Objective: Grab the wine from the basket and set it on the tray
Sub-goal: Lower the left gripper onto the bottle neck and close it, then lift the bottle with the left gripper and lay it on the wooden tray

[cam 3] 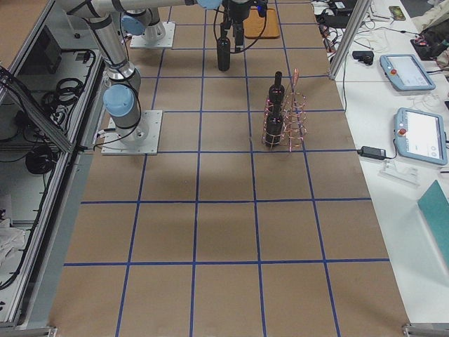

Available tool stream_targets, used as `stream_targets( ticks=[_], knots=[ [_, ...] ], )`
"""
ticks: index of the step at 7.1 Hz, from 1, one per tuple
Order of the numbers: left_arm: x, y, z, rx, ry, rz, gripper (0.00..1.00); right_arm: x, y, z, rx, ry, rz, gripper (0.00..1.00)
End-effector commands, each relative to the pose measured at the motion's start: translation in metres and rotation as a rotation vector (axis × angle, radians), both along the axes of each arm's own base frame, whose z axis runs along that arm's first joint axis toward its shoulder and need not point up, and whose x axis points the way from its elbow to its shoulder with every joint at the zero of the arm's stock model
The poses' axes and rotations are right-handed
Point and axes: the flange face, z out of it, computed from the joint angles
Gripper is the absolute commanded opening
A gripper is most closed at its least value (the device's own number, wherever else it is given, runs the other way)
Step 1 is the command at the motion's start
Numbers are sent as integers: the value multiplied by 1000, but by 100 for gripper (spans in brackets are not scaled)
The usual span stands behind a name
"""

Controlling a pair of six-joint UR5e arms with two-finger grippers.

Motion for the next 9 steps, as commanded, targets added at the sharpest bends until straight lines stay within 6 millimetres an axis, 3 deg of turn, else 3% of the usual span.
stream_targets(
  ticks=[1,2,4,5,8,9],
  knots=[
    [28,-34,41,-100,-13,-49,1,0,0,0,-8,1,-1,100],
    [55,-60,53,-141,-5,-101,1,0,-1,1,-11,0,-6,100],
    [169,-110,76,-236,-106,-107,0,-1,-1,-1,-10,6,-5,100],
    [220,-127,69,-250,-118,-139,0,0,-1,-2,-10,0,-6,100],
    [335,-161,46,-261,-134,-131,0,0,-2,-5,-5,2,-6,100],
    [353,-164,35,-253,-116,-110,0,0,-4,-4,-13,1,-3,100]
  ],
)
